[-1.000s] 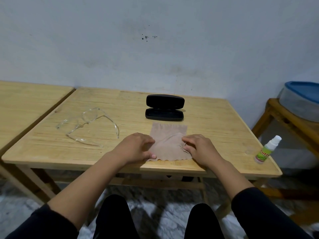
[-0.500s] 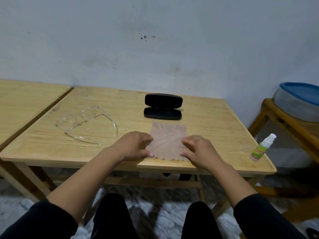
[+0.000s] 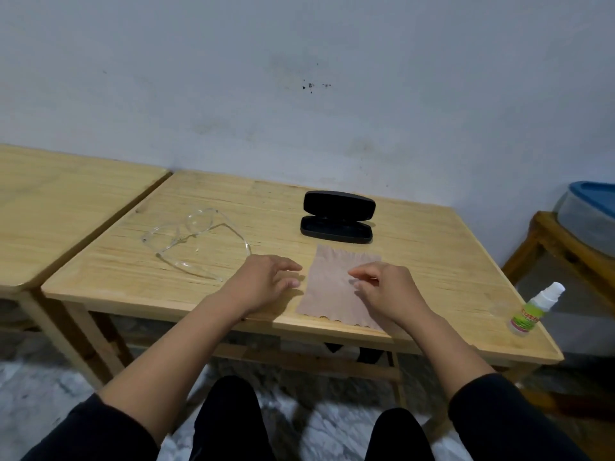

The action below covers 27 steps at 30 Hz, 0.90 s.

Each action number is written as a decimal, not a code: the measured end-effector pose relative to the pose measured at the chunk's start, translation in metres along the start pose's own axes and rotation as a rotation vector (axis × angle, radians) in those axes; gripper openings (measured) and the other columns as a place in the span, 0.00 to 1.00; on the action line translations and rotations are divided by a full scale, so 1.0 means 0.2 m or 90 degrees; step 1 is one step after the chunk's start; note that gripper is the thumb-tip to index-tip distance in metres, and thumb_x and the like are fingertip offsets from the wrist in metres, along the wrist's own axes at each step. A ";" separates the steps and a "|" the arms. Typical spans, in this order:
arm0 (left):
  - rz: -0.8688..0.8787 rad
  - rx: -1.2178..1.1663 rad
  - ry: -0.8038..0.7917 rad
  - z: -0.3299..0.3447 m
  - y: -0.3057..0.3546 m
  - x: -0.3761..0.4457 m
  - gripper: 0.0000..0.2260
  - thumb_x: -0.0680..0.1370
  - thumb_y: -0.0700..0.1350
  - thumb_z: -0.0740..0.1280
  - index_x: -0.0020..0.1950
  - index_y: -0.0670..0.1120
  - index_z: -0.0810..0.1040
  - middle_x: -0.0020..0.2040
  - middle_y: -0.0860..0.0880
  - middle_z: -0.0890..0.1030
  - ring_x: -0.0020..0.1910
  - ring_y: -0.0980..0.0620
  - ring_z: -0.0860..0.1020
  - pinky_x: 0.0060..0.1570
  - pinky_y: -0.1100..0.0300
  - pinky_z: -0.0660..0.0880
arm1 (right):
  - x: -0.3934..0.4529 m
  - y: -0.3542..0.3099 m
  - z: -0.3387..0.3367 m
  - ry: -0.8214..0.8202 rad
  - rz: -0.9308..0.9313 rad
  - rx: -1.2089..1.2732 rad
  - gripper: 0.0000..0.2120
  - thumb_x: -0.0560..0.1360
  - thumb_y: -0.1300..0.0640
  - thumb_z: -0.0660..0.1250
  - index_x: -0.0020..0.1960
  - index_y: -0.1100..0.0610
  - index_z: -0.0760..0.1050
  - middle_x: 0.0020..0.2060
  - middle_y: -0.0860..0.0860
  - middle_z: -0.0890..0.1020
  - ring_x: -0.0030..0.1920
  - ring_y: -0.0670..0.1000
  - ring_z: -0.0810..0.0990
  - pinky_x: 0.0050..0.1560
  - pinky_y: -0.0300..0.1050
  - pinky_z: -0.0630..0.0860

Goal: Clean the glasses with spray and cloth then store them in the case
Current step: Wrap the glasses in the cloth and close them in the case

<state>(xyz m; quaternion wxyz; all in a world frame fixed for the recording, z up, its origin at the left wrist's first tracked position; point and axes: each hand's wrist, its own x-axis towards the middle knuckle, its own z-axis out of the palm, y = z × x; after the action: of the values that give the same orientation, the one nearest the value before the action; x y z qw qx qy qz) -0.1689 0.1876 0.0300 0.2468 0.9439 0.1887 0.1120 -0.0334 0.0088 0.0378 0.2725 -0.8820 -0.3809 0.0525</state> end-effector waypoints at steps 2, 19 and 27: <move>-0.013 -0.018 0.063 -0.06 -0.06 -0.03 0.13 0.75 0.48 0.67 0.60 0.51 0.78 0.60 0.49 0.80 0.55 0.51 0.77 0.55 0.61 0.71 | 0.06 -0.08 0.07 0.025 -0.021 0.041 0.12 0.77 0.58 0.65 0.59 0.53 0.78 0.58 0.48 0.80 0.53 0.44 0.76 0.54 0.35 0.70; -0.070 0.101 0.248 -0.38 -0.61 -0.31 0.12 0.73 0.39 0.69 0.54 0.50 0.80 0.55 0.51 0.80 0.51 0.57 0.77 0.57 0.63 0.73 | 0.61 -0.59 0.49 -0.082 -0.205 0.221 0.14 0.71 0.68 0.65 0.47 0.52 0.82 0.49 0.45 0.77 0.51 0.46 0.77 0.53 0.38 0.75; 0.010 0.092 0.380 -0.40 -0.67 -0.22 0.08 0.70 0.33 0.71 0.46 0.44 0.82 0.44 0.47 0.84 0.43 0.54 0.81 0.46 0.62 0.78 | 0.63 -0.63 0.51 -0.053 -0.225 0.337 0.11 0.71 0.70 0.66 0.45 0.57 0.83 0.48 0.48 0.81 0.47 0.40 0.80 0.49 0.36 0.78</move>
<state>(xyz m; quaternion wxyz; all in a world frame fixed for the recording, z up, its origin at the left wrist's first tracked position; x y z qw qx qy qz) -0.2740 0.3104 0.0252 0.1118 0.8860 0.2531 0.3721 -0.0560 0.2131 0.0307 0.4815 -0.6977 -0.5122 0.1380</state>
